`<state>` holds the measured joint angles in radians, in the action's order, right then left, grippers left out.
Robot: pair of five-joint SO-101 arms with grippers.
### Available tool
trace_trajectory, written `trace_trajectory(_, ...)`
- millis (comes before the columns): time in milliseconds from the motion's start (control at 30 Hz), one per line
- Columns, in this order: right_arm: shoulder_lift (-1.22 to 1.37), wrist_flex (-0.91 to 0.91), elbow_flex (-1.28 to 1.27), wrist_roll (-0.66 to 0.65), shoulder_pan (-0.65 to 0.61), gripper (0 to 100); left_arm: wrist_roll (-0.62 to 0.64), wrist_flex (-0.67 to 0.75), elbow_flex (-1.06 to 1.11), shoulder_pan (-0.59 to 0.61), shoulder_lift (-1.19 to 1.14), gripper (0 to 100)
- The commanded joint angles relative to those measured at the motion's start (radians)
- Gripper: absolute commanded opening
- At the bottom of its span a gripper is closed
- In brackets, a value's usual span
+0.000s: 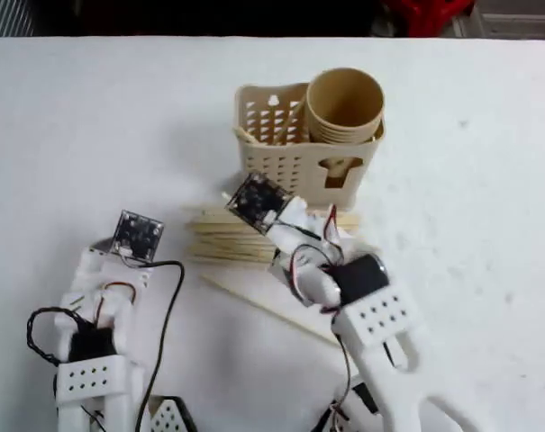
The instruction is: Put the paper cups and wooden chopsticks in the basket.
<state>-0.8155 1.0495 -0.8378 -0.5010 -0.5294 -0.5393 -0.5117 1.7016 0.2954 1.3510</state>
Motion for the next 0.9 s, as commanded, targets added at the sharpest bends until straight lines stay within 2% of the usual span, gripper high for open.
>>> trace_trajectory(0, -0.09, 0.01, 0.092, 0.086, 0.007, 1.6, -0.008, -0.005, -0.003, -0.013, 0.012, 9)
trace_trajectory(233, -0.133, -0.004, 0.313, 0.163, 0.005, 1.6, -0.008, -0.005, -0.003, -0.013, 0.012, 9)
trace_trajectory(400, -0.13, -0.11, 0.509, 0.164, 0.005, 1.6, -0.008, -0.005, -0.003, -0.013, 0.012, 9)
trace_trajectory(500, -0.113, -0.18, 0.54, 0.164, 0.005, 1.6, -0.008, -0.005, -0.003, -0.013, 0.012, 9)
trace_trajectory(600, -0.035, -0.26, 0.542, 0.169, 0.007, 1.6, -0.008, -0.005, -0.003, -0.013, 0.012, 9)
trace_trajectory(767, 0.159, -0.512, 0.632, 0.264, 0.007, 1.7, -0.008, -0.005, -0.003, -0.013, 0.012, 9)
trace_trajectory(867, 0.263, -0.562, 0.718, 0.313, 0.008, 1.7, -0.008, -0.005, -0.003, -0.013, 0.012, 9)
